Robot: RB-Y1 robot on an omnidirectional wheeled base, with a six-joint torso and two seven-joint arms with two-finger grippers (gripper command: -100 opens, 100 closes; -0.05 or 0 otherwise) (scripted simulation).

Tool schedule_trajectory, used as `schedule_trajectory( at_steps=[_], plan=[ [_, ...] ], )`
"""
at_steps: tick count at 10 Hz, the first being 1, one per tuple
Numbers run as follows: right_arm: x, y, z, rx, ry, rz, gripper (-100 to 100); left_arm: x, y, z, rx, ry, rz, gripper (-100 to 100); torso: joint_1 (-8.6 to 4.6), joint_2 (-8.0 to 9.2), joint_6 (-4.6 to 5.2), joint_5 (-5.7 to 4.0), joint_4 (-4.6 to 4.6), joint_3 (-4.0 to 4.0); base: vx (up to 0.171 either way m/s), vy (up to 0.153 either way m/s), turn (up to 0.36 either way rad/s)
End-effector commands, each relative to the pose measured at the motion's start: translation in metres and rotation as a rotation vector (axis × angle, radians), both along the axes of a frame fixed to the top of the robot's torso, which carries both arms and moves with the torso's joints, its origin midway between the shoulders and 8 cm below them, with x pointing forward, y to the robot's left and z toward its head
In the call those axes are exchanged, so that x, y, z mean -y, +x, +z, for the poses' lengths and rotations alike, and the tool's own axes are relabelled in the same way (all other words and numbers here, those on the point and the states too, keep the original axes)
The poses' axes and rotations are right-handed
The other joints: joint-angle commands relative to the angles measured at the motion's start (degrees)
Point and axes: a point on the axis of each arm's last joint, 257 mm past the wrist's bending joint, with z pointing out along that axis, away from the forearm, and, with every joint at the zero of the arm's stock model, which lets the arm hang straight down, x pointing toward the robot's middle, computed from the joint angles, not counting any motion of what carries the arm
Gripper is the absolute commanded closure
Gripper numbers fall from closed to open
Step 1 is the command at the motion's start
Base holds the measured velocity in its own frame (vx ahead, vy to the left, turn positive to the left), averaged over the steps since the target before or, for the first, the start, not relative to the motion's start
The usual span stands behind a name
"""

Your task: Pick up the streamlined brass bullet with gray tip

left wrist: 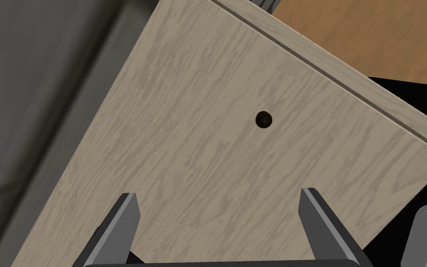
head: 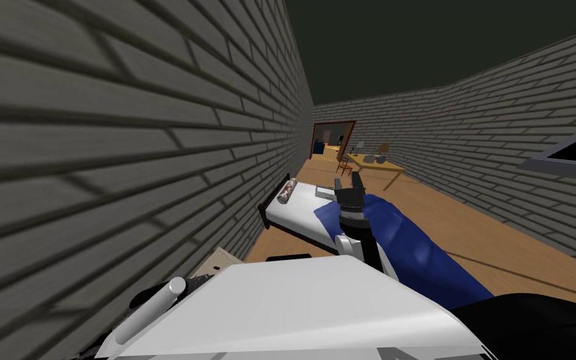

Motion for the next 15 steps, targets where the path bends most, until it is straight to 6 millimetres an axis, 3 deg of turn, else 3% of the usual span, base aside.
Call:
schedule_trajectory(
  at_steps=[1,6,7,8,9,13,14,15],
  plan=[
    [0.0,0.0,0.0,0.0,0.0,0.0,0,0.011,0.0,-0.006,-0.003,-0.07,0.033,-100,0.0,0.0,0.0,0.0,0.0,0.0,0.048,0.048,-0.077],
    [0.0,0.0,0.0,0.0,0.0,0.0,0,0.039,0.009,-0.015,0.002,-0.213,0.085,-100,-0.04,0.04,-0.01,-0.01,0.01,0.02,0.03,0.042,-0.044],
    [0.0,0.0,0.0,0.0,0.0,0.0,0,0.035,0.009,-0.014,0.001,-0.195,0.08,-100,-0.05,0.05,-0.01,-0.01,0.01,0.02,0.012,0.016,-0.008],
    [0.0,0.0,0.0,0.0,0.0,0.0,0,0.036,0.009,-0.014,0.001,-0.199,0.081,0,-0.11,0.09,-0.02,-0.02,0.01,0.05,0.0,0.0,0.0],
    [0.0,0.0,0.0,0.0,0.0,0.0,0,0.043,0.01,-0.024,0.001,-0.199,0.074,-100,-0.16,0.13,-0.02,-0.03,0.02,0.07,0.026,0.026,0.052],
    [0.0,0.0,0.0,0.0,0.0,0.0,0,0.051,0.011,-0.033,-0.001,-0.201,0.068,-100,-0.06,0.06,-0.02,-0.01,0.01,0.03,0.023,0.033,0.023],
    [0.0,0.0,0.0,0.0,0.0,0.0,0,0.051,0.011,-0.033,0.0,-0.199,0.067,100,-0.12,0.1,-0.02,-0.03,0.01,0.05,0.0,0.0,0.0],
    [0.0,0.0,0.0,0.0,0.0,0.0,0,0.051,0.011,-0.033,0.0,-0.199,0.067,100,-0.16,0.14,-0.02,-0.04,0.02,0.07,0.0,0.0,0.0]
  ],
)
